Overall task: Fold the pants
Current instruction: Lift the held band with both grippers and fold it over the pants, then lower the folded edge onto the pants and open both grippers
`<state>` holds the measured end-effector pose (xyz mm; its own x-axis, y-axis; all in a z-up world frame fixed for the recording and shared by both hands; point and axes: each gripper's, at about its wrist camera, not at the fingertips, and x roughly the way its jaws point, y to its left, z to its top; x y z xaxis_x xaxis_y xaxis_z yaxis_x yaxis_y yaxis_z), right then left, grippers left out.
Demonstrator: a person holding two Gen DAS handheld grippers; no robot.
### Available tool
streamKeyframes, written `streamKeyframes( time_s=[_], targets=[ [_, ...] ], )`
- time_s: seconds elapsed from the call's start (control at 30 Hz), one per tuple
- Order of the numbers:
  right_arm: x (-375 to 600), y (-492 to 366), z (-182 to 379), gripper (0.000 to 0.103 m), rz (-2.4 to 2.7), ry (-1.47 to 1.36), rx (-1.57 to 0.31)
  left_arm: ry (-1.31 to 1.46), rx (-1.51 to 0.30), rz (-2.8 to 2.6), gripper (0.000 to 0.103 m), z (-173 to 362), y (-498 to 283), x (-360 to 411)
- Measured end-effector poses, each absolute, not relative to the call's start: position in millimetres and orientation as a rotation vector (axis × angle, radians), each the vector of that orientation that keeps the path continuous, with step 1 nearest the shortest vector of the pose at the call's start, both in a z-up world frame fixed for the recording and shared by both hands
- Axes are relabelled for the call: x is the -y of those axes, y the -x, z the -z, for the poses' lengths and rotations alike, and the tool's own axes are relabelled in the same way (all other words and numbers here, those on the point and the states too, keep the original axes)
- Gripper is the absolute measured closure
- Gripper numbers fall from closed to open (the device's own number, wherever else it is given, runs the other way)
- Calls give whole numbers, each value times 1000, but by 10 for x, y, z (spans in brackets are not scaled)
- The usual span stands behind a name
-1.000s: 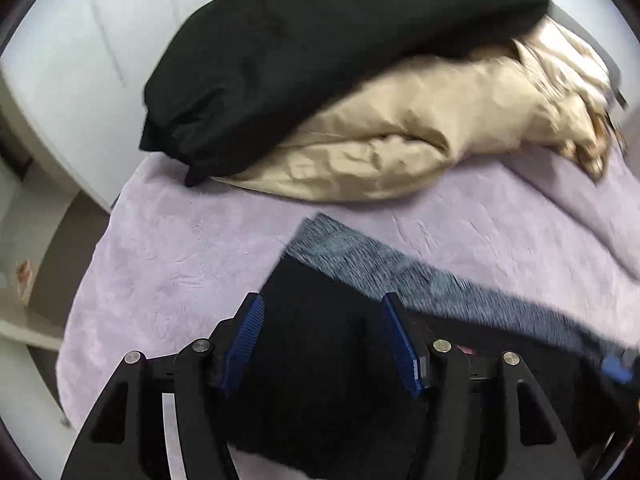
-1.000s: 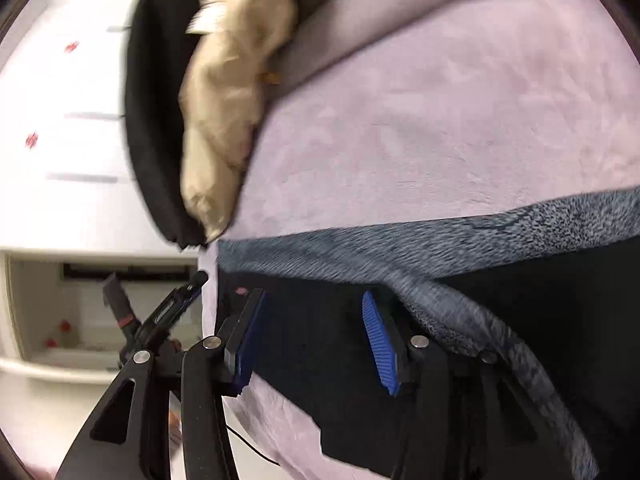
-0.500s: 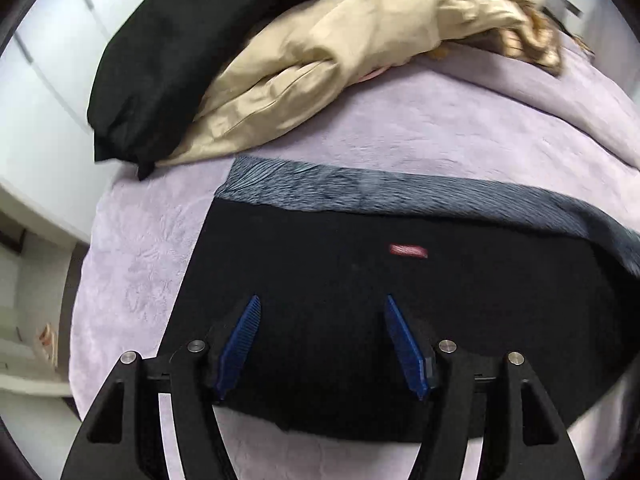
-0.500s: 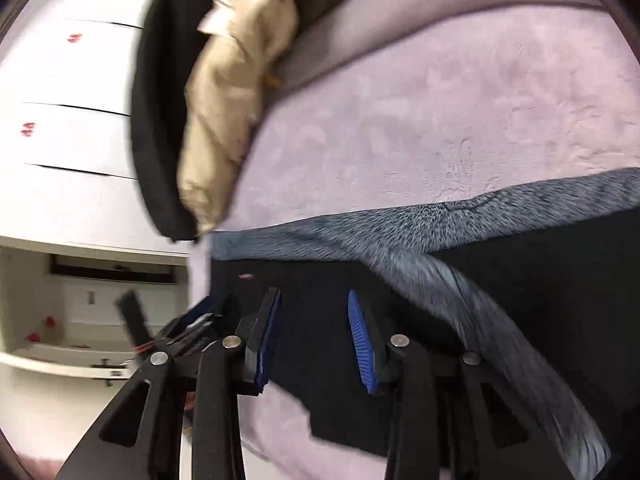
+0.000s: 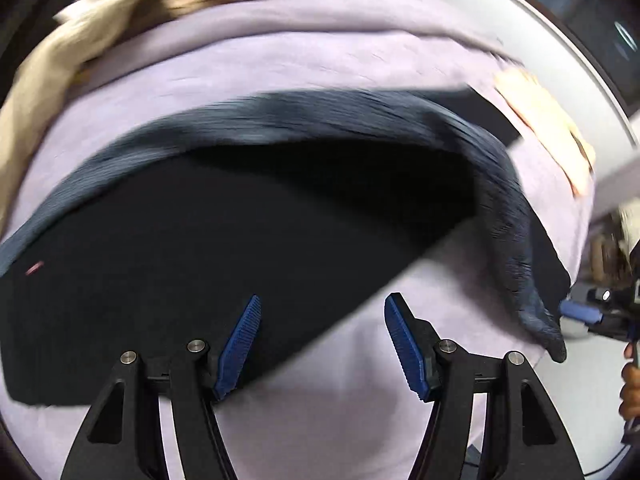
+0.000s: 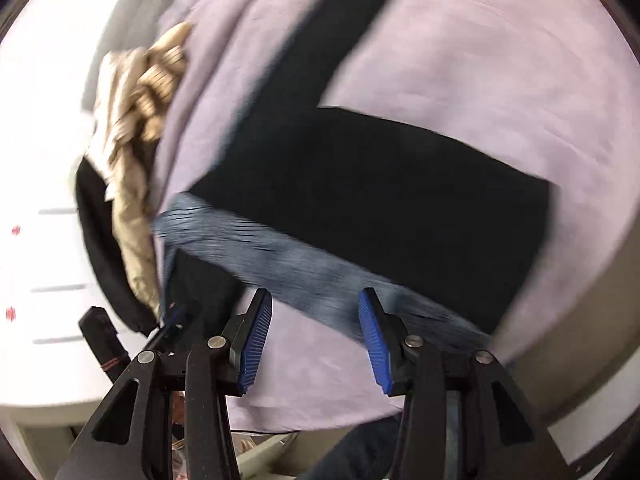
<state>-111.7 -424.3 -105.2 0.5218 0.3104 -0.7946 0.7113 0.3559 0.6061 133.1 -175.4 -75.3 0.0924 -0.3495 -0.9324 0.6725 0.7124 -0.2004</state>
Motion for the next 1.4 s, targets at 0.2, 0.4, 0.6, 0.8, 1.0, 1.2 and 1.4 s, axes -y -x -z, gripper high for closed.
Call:
streamKeyframes(
  time_s=[0.2,0.4,0.6,0.8,1.0,1.2,1.4],
  targets=[
    [4475,1671,1289,54,352,-1346,-1058,-341,-1305,815,37,838,-1205,2323],
    [4339,1825,1663,54,235,-1551,-1057,-338,-1326,822,37,911,-1049,2503],
    [4467,1558,1369,100,130,-1508,-914,-338,-1347,818,37,935,-1029,2715],
    [5186,861,782,99,60,-1323,-814,-281,-1286,815,37,725,-1367,3166],
    [5993,-84,486,99,54,-1132,-810,-222,-1258,766,37,704,-1783,3546],
    [6650,-725,574,74,163,-976,-908,-202,-1285,643,37,873,-2115,3782],
    [6932,-491,715,50,218,-890,-995,-180,-1313,563,37,935,-2139,3769]
  ],
)
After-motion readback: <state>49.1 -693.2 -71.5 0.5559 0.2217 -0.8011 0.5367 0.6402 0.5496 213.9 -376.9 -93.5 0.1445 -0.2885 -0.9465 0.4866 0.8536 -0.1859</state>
